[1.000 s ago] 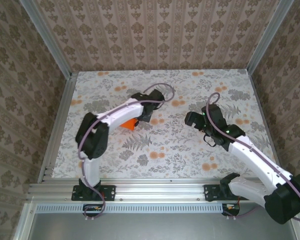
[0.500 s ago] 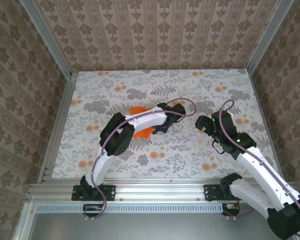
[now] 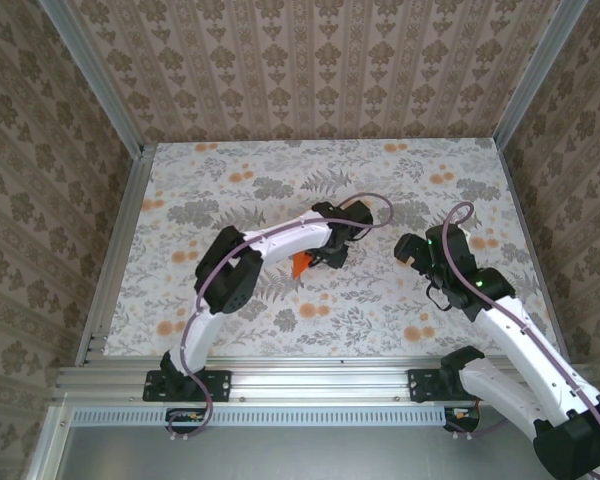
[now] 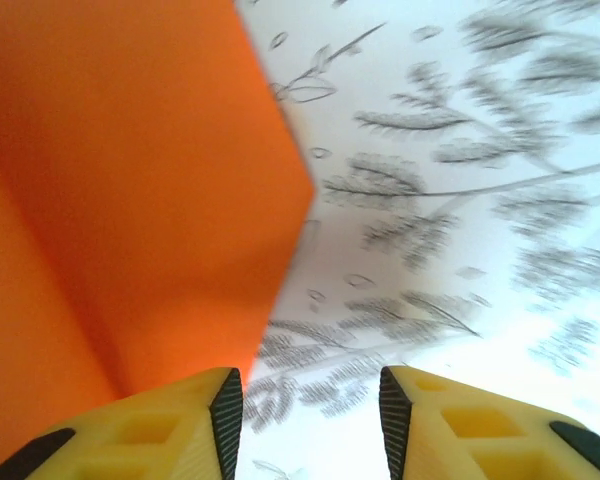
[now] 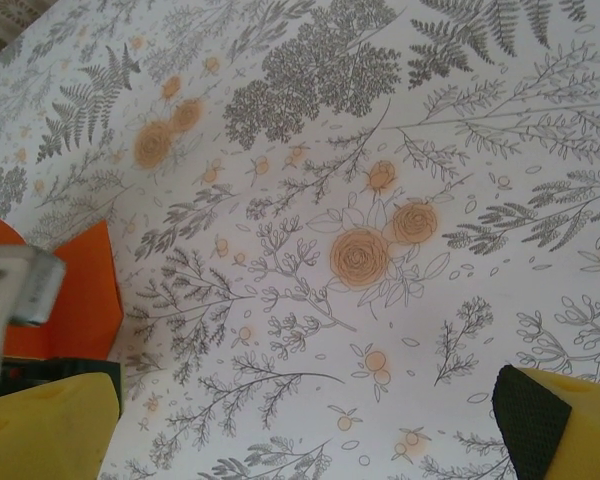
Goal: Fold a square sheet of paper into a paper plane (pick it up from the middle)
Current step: Turn over the paper at the center of the table, then third fold the triangle at the center of the table.
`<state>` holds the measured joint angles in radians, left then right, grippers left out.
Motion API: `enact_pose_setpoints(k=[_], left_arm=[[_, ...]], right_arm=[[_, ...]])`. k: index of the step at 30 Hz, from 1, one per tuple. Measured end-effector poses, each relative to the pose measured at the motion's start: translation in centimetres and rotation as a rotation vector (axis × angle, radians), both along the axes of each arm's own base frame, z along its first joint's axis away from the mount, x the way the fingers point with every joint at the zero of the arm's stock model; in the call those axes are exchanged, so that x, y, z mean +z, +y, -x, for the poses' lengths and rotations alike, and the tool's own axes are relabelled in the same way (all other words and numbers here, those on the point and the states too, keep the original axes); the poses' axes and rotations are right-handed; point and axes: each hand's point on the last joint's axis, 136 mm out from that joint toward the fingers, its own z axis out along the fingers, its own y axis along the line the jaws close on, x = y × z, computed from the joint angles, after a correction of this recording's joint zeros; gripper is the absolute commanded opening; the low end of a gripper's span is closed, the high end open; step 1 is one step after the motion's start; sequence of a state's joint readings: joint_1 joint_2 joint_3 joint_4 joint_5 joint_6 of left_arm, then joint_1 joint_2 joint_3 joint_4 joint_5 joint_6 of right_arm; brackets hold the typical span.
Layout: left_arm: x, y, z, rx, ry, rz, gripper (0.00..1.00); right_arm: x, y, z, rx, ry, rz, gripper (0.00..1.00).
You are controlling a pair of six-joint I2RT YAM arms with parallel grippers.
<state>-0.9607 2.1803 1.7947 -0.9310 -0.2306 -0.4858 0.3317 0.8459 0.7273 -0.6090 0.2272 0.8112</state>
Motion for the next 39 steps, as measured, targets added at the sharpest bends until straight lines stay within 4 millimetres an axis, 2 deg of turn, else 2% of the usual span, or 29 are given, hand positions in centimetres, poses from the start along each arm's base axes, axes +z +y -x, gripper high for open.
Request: enact_pose_setpoints(k=[3,6,8,10,11,13,17,20,22,25,28,35,39], left_arm=[[5.1,-1.5,0.4,-0.013,-0.012,0.167,0.52],[11.8,-1.7,0.5,-0.011,-0.054,0.371,0.57],[15.2,-0.5,0.2,0.015,-0.078,0.486,0.59],[16.9,1.6,-0.5,0.065,-0.093,0.560,0.61],[17.0,2.6,-1.0,0.095,-0.094,0.582,0.62],[15.9,5.0,-1.9,0.169,-0.079,0.600,0.63],[10.7,9.3,-2.4,0.317,0.010,0.579,0.64],[7.1,11.3,-1.8,0.403,0.095,0.582,0.58],[6.0,11.7,-1.6,0.435,0.137,0.610,0.51],[5.7,10.9,-2.1,0.438,0.169,0.675,0.41],[5.1,9.4,-3.3,0.414,0.190,0.714,0.33],[1.4,6.9,-6.8,0.390,0.230,0.716,0.27],[-0.2,6.6,-7.3,0.394,0.245,0.696,0.26]], right_arm=[[-0.7,0.5,0.0,0.021,0.016,-0.021,0.98],[-1.8,1.9,-0.5,0.068,0.043,-0.062,0.99],[-2.6,3.5,-1.3,0.117,0.066,-0.106,0.99],[-3.6,5.2,-2.2,0.171,0.095,-0.154,0.98],[-4.2,6.1,-2.6,0.198,0.113,-0.177,0.98],[-5.8,7.9,-3.1,0.250,0.164,-0.208,0.96],[-8.2,12.4,-4.1,0.357,0.259,-0.248,0.90],[-9.1,15.3,-5.0,0.409,0.293,-0.274,0.83],[-9.7,16.7,-5.5,0.426,0.310,-0.291,0.80],[-10.3,18.0,-5.8,0.437,0.332,-0.308,0.78],[-10.6,18.5,-6.0,0.433,0.340,-0.321,0.78],[-11.0,18.7,-6.1,0.413,0.354,-0.345,0.77],[-10.9,19.0,-6.2,0.414,0.351,-0.363,0.77]])
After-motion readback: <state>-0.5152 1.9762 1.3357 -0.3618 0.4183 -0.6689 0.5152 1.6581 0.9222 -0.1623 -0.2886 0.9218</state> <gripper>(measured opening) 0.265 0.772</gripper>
